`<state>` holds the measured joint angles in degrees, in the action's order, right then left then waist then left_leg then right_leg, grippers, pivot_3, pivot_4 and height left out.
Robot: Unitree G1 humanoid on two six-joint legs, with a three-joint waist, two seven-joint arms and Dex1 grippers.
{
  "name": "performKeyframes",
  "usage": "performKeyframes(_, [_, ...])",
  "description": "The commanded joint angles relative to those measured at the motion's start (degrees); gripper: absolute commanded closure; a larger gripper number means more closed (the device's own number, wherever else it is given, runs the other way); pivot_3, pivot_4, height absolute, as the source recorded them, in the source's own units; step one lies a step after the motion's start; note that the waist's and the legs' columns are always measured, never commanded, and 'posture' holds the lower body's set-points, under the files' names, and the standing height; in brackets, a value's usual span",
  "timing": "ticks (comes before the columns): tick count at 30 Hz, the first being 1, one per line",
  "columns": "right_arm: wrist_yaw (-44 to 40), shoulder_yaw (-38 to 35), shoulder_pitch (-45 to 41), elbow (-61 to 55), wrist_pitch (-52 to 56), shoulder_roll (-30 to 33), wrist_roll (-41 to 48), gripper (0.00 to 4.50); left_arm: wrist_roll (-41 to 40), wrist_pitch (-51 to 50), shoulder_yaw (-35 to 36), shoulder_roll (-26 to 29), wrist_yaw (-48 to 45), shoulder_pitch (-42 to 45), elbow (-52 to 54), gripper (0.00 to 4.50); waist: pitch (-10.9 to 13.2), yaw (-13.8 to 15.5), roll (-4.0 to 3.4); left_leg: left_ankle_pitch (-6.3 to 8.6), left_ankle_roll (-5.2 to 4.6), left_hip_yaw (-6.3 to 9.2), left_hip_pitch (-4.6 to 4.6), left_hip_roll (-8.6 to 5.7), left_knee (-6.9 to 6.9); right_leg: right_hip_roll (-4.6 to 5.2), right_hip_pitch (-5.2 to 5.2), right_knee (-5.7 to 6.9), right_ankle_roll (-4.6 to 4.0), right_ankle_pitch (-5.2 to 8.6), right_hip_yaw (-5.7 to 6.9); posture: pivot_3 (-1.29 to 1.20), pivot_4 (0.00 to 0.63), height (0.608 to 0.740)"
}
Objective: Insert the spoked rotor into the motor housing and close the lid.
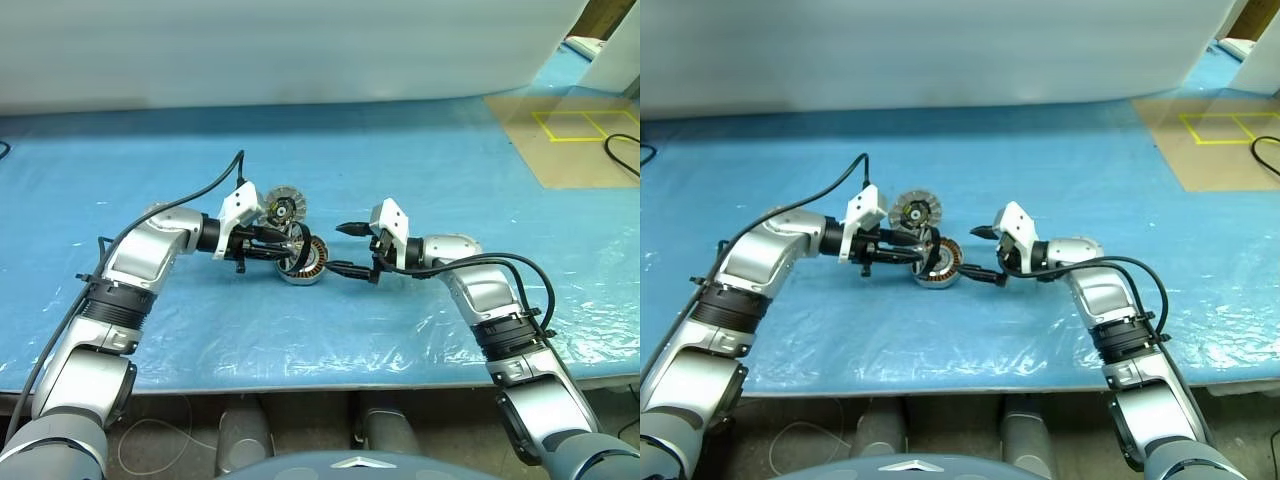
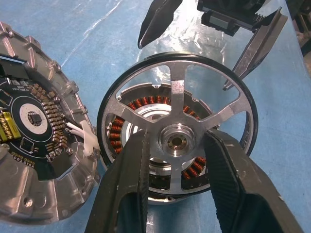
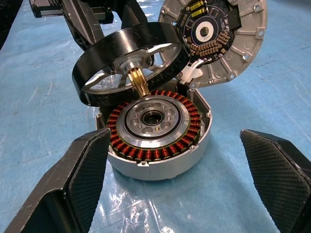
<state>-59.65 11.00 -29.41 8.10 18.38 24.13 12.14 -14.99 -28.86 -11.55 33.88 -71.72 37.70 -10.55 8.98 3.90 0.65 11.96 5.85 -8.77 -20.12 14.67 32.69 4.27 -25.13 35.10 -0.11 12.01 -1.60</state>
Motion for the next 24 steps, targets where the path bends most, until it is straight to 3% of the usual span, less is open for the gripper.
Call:
performKeyframes(1, [0.2, 0.0, 0.0, -1.3, -0.7, -0.2, 0.3, 0.00, 0.4, -0.3, 0.0, 1.0, 0.2, 0.3, 1.1, 3.18, 0.0, 0.0, 0.00, 0.00, 0.00, 0.00, 0.00, 0.00, 0.00, 0.00, 0.00, 0.00, 0.00, 0.00, 0.00, 0.00, 0.150, 0.740])
performKeyframes(24, [0.4, 0.0, 0.0, -0.9, -1.3, -0.1, 0.1, 0.00, 2.5, -0.1, -1.2, 1.4, 0.4, 1.2, 0.1, 3.18, 0.0, 0.0, 0.00, 0.00, 0.00, 0.00, 0.01, 0.00, 0.00, -0.01, 0.00, 0.01, 0.00, 0.00, 0.00, 0.00, 0.150, 0.740])
